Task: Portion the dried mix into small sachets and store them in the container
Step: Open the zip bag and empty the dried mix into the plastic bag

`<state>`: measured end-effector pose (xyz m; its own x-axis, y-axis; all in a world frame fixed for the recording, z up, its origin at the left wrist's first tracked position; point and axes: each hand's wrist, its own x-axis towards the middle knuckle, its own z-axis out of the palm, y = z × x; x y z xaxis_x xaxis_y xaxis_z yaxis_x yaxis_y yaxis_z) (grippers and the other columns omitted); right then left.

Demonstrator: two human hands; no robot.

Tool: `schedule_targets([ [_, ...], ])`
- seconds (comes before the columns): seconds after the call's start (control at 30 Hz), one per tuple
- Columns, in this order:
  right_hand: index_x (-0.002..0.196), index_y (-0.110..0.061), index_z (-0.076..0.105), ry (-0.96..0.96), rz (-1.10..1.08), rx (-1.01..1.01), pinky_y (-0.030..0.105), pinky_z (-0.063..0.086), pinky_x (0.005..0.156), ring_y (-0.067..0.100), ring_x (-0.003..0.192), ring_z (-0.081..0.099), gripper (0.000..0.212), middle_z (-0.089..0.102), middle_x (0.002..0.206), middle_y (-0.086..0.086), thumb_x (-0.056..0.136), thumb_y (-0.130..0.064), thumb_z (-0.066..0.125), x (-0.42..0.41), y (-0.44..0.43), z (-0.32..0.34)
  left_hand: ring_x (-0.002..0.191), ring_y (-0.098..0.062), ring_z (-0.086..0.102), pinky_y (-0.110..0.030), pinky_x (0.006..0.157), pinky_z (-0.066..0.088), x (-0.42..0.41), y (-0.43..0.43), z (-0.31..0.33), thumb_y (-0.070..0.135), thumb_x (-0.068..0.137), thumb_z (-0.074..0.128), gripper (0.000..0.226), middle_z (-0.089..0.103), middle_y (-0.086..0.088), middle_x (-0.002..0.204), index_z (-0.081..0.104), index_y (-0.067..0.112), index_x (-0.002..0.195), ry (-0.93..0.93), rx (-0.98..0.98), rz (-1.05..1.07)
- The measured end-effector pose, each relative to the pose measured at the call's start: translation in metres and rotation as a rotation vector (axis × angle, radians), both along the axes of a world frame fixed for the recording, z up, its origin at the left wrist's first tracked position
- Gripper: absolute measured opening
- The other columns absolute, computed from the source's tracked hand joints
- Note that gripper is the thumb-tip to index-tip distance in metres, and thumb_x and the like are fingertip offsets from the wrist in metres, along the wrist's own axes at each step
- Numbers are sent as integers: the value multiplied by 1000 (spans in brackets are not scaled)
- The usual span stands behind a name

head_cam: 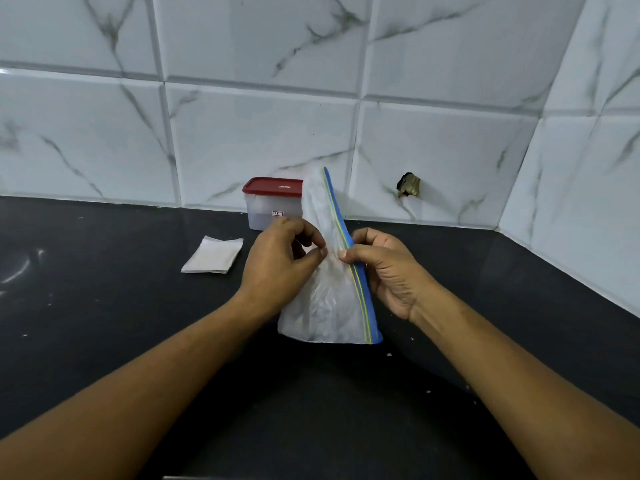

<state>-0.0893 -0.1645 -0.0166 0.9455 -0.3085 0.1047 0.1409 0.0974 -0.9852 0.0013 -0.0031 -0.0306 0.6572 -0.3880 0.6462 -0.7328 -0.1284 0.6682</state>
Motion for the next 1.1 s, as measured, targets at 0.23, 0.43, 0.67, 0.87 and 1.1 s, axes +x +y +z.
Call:
schedule_targets([
  [0.23,109,-2,74,-107,38,64,35,56,82,20,81,67,19,73,97,13,93,-10,68,-4,-1,4,68,-15,66,-33,67,52,-7,0,4,26,89,64,16,75,5,80,80,28,88,220,-70,-84],
  [0.43,110,-5,77,-143,56,-167,31,56,64,24,83,67,20,74,97,16,91,-6,74,-8,9,1,62,-15,62,-28,60,51,-20,-1,6,52,96,66,41,71,-3,71,74,13,90,312,-83,-168],
  [0.67,106,-5,72,-125,-6,-313,33,60,63,20,78,72,21,77,90,8,87,3,77,-9,11,2,67,-20,74,-24,59,56,-23,-2,7,30,93,75,35,76,-12,78,70,-4,97,521,-189,-249],
  [0.87,110,-7,62,-99,-110,-204,27,53,51,15,71,70,26,75,90,7,90,8,68,-9,4,8,67,-14,71,-25,61,56,-20,-1,10,24,101,66,29,79,-12,88,77,-3,98,640,-249,-270],
  [1.1,118,-7,60,-81,-125,-283,24,50,49,12,69,72,36,75,88,6,89,-17,81,-11,7,6,67,-13,71,-26,59,54,-29,-3,9,19,107,53,31,75,-4,74,75,9,88,493,-111,-270],
])
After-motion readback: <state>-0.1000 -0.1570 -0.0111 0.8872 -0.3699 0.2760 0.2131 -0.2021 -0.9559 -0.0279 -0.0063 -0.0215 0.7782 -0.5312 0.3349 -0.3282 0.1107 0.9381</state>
